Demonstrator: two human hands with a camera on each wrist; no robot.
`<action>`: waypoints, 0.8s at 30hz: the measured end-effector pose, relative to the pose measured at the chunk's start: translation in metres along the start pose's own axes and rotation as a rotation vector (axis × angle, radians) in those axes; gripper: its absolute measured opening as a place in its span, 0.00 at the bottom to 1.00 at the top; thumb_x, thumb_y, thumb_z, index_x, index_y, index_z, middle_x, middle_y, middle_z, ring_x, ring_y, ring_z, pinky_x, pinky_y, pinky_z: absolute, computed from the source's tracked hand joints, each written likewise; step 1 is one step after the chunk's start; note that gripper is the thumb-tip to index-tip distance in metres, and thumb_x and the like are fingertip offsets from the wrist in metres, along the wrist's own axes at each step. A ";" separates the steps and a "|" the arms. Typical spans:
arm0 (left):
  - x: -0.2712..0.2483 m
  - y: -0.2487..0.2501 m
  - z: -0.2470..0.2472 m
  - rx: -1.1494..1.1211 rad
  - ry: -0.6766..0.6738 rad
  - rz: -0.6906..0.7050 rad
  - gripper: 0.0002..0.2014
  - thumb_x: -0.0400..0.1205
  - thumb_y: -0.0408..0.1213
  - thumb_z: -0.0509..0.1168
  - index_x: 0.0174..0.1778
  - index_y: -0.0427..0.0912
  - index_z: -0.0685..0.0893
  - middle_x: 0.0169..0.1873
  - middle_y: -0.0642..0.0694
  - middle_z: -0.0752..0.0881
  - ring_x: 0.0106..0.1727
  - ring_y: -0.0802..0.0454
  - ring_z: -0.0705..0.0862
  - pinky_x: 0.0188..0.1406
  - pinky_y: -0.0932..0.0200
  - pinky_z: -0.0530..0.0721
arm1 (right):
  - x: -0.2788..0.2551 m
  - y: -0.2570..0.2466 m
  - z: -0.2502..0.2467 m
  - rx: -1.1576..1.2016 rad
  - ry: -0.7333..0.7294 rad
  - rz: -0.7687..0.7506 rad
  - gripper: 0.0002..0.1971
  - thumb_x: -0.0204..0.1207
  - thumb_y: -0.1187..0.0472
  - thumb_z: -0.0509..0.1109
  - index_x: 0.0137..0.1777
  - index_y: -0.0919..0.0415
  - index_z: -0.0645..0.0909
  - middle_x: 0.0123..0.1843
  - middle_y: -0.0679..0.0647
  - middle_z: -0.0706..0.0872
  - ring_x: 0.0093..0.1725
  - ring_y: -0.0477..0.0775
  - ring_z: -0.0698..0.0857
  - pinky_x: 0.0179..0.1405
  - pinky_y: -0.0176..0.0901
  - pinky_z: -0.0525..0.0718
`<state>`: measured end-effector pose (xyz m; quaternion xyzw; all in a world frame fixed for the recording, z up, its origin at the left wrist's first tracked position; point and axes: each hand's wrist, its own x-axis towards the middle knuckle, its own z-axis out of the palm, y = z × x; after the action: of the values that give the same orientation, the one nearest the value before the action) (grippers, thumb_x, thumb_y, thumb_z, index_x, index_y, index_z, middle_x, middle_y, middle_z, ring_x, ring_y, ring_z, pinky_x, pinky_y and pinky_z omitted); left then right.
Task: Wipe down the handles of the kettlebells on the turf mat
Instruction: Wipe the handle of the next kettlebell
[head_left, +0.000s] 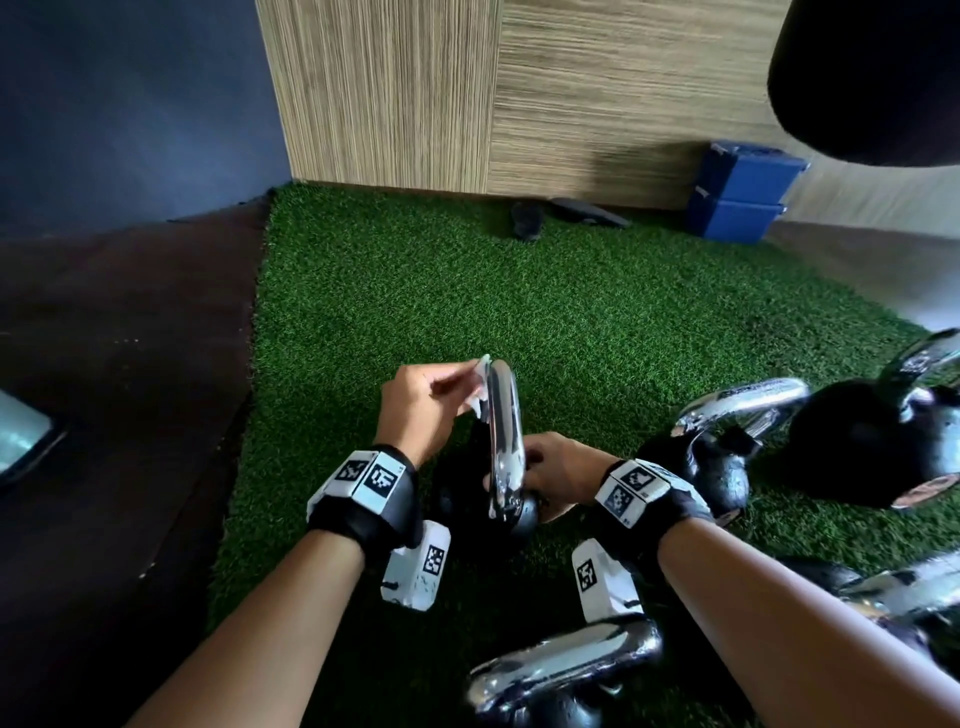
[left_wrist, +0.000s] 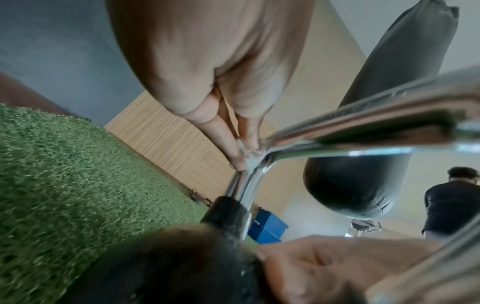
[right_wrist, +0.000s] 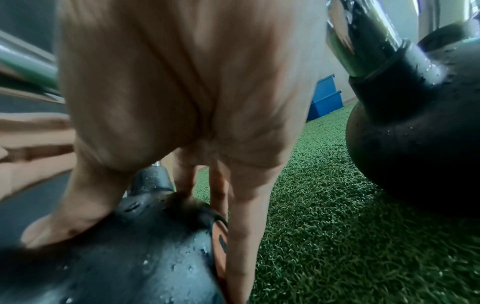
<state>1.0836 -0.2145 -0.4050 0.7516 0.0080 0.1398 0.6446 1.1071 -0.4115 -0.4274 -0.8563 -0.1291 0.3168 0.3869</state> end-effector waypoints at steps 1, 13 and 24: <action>-0.002 0.004 -0.001 -0.004 -0.012 0.023 0.15 0.81 0.37 0.76 0.63 0.39 0.91 0.56 0.43 0.93 0.51 0.52 0.94 0.54 0.46 0.93 | 0.000 0.000 0.000 0.004 0.001 0.006 0.17 0.75 0.64 0.77 0.33 0.37 0.87 0.33 0.42 0.91 0.31 0.43 0.90 0.27 0.42 0.88; -0.020 0.017 -0.017 -0.034 -0.161 0.016 0.14 0.76 0.40 0.80 0.58 0.46 0.94 0.51 0.50 0.95 0.53 0.49 0.94 0.58 0.50 0.92 | 0.000 -0.001 0.002 0.028 0.028 0.005 0.07 0.63 0.52 0.75 0.33 0.34 0.87 0.34 0.39 0.92 0.31 0.43 0.92 0.25 0.42 0.88; -0.070 0.020 -0.031 -0.168 -0.375 -0.074 0.17 0.66 0.44 0.83 0.50 0.44 0.95 0.45 0.41 0.95 0.46 0.49 0.94 0.45 0.60 0.92 | 0.004 0.004 0.003 -0.016 0.039 -0.047 0.14 0.51 0.40 0.76 0.39 0.38 0.87 0.37 0.43 0.93 0.33 0.45 0.92 0.26 0.41 0.88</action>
<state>1.0063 -0.2012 -0.3957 0.7073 -0.0961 -0.0264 0.6998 1.1079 -0.4105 -0.4331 -0.8621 -0.1443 0.2898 0.3897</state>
